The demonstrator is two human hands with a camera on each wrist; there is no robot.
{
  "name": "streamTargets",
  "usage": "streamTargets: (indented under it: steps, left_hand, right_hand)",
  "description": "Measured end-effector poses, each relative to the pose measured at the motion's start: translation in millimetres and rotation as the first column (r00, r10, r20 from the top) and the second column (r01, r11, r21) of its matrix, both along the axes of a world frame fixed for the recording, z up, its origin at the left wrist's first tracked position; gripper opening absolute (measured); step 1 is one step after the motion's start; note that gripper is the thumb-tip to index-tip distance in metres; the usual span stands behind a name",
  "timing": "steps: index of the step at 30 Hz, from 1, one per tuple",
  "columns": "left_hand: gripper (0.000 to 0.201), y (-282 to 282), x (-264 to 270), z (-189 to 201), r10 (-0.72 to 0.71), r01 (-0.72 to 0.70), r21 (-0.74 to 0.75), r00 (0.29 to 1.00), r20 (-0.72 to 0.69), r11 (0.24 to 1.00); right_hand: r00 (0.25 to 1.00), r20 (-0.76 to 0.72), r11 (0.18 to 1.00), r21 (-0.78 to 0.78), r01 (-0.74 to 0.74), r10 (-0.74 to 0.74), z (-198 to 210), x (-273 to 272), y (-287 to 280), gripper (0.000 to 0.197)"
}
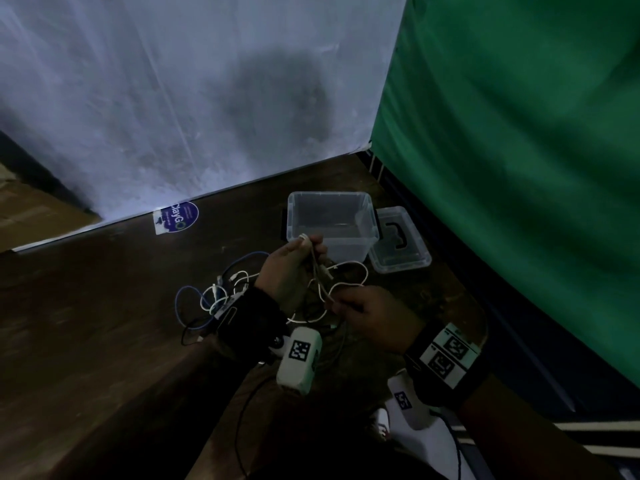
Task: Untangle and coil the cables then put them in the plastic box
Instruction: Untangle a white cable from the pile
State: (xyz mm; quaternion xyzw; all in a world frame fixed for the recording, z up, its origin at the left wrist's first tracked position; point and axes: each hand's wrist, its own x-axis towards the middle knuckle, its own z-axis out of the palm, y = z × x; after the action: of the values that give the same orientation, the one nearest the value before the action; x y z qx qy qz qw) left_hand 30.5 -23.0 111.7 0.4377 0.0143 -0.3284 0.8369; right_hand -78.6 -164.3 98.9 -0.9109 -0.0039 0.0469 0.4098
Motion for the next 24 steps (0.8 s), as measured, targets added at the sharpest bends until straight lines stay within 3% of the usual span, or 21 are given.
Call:
streamTargets:
  steps: [2,4,7,12,15,20,24]
  left_hand:
    - [0.023,-0.5,1.1,-11.2,-0.003,-0.03,0.186,0.985,0.174,0.982]
    - [0.023,0.2,-2.3,-17.8,-0.11,-0.015,0.353,0.937,0.331,0.936]
    - [0.025,0.2,-11.8,-13.2,-0.296,0.081,0.453,0.854,0.428,0.888]
    - [0.027,-4.1,-24.5,-3.8,-0.372,0.296,0.316,0.903,0.215,0.901]
    - [0.022,-3.9,-26.9,1.1,-0.427,0.374,0.277,0.889,0.163,0.885]
    - [0.025,-1.2,-28.4,15.6,-0.45,0.429,0.148,0.879,0.16,0.891]
    - [0.022,-0.1,-20.7,20.2,-0.38,0.384,-0.096,0.923,0.056,0.919]
  right_hand:
    - [1.0,0.027,1.0,-0.007,-0.011,0.011,9.4,-1.5,-0.1,0.03]
    - [0.999,0.03,1.0,0.002,-0.016,0.016,21.3,-1.4,-1.5,0.023]
    - [0.998,0.068,1.0,0.014,0.007,-0.008,35.8,1.6,-7.7,0.016]
    - [0.967,0.227,0.992,-0.001,0.122,-0.119,42.7,9.8,-27.6,0.011]
    - [0.938,0.305,0.986,0.018,0.165,-0.163,40.6,14.1,-32.6,0.006]
    - [0.947,0.11,0.922,0.284,0.262,-0.303,27.4,19.7,-32.8,0.01]
    - [0.948,-0.038,0.827,0.478,0.295,-0.316,13.6,20.4,-21.9,0.018]
